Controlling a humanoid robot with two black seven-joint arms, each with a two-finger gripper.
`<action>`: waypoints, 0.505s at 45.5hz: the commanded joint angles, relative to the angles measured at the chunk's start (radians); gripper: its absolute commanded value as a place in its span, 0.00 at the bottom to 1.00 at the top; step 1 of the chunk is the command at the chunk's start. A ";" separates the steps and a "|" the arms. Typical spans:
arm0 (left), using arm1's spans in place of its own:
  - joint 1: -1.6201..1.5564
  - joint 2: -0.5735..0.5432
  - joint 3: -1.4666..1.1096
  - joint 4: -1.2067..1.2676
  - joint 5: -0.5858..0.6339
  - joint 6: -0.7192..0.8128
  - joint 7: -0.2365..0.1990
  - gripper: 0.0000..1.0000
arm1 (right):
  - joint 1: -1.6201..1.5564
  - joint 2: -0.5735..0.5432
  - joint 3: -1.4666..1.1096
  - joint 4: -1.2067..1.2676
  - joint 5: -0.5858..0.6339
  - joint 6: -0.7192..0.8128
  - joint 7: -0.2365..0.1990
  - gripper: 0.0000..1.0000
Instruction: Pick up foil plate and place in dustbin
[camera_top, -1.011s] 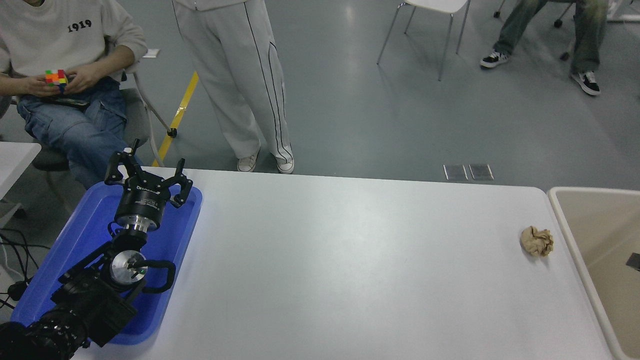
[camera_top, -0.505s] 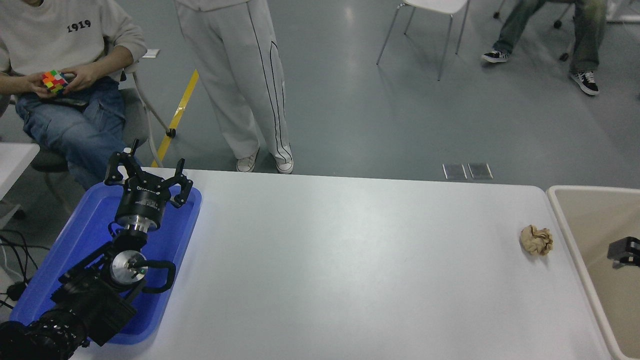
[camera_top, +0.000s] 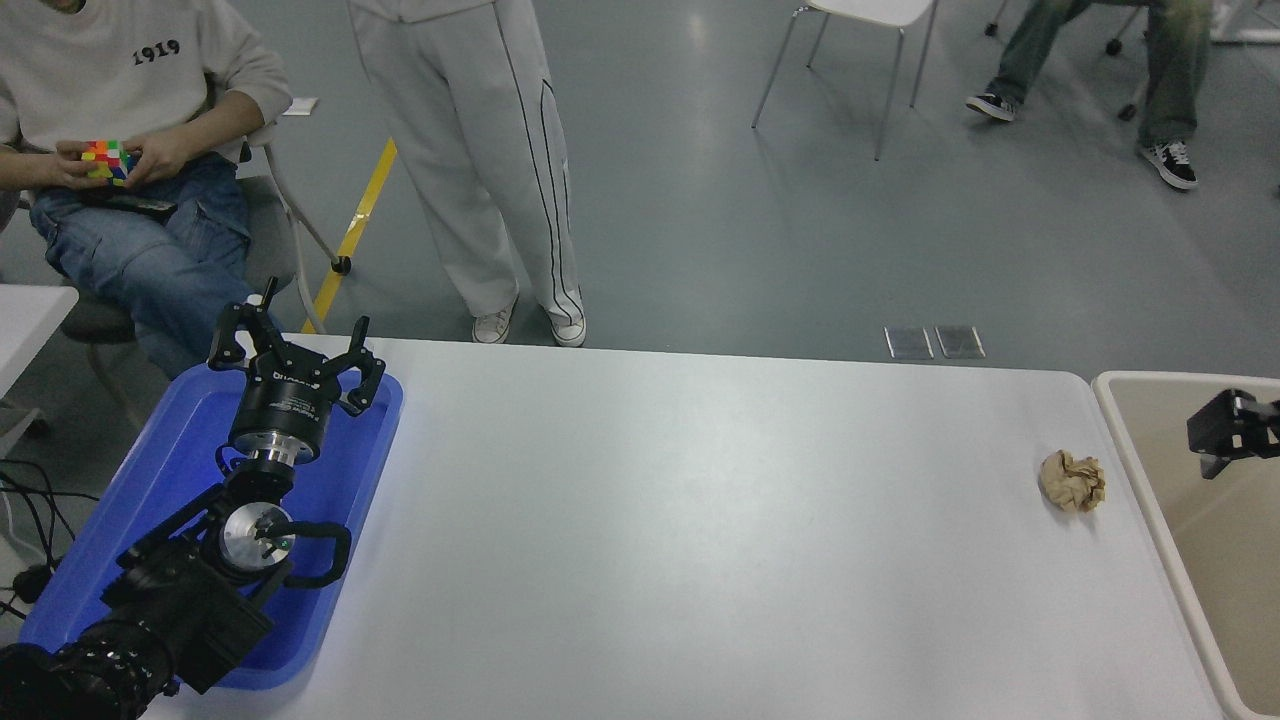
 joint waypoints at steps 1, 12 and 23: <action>0.000 0.000 0.001 0.000 0.000 0.000 0.000 1.00 | 0.148 0.103 0.022 0.048 0.011 0.030 0.000 1.00; 0.000 0.000 0.001 0.000 0.000 0.000 0.000 1.00 | 0.202 0.195 0.068 0.064 0.009 0.030 0.000 1.00; 0.000 0.000 0.001 0.000 0.000 0.000 -0.002 1.00 | 0.205 0.260 0.114 0.065 0.011 0.030 0.000 1.00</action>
